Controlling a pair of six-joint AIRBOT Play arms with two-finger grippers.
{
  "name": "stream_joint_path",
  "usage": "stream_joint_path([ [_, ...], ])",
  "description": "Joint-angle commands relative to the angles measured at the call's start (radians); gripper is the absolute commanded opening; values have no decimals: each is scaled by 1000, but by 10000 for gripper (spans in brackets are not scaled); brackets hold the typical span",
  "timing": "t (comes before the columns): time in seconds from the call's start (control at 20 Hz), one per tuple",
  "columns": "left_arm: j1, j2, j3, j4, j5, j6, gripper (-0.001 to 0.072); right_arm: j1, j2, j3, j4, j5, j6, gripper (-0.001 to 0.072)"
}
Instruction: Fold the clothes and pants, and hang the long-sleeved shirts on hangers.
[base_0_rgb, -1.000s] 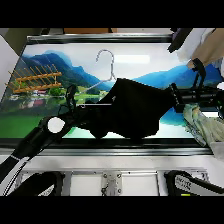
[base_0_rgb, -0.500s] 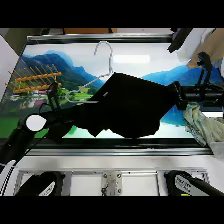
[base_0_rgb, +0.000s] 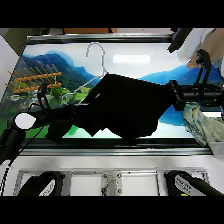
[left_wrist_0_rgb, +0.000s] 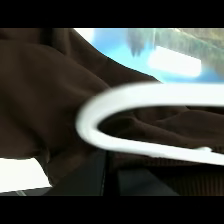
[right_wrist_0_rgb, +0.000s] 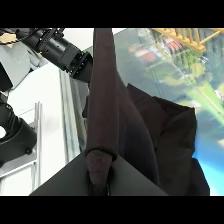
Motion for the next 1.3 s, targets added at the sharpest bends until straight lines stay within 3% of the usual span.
stream_joint_path([
  [0.0,17,-1,0,-31,-12,42,24,19,2,1,55,-41,0,11],
  [0.15,-65,0,1,-54,20,53,24,63,0,1,80,-116,-3,11],
  [0.35,-100,0,2,-49,44,53,24,72,1,2,156,-98,-3,11],
  [1.0,145,0,2,-46,-53,108,24,68,2,2,5,-55,26,11],
  [1.25,251,63,2,-43,-59,151,24,4,3,1,-34,-32,-24,11],
])
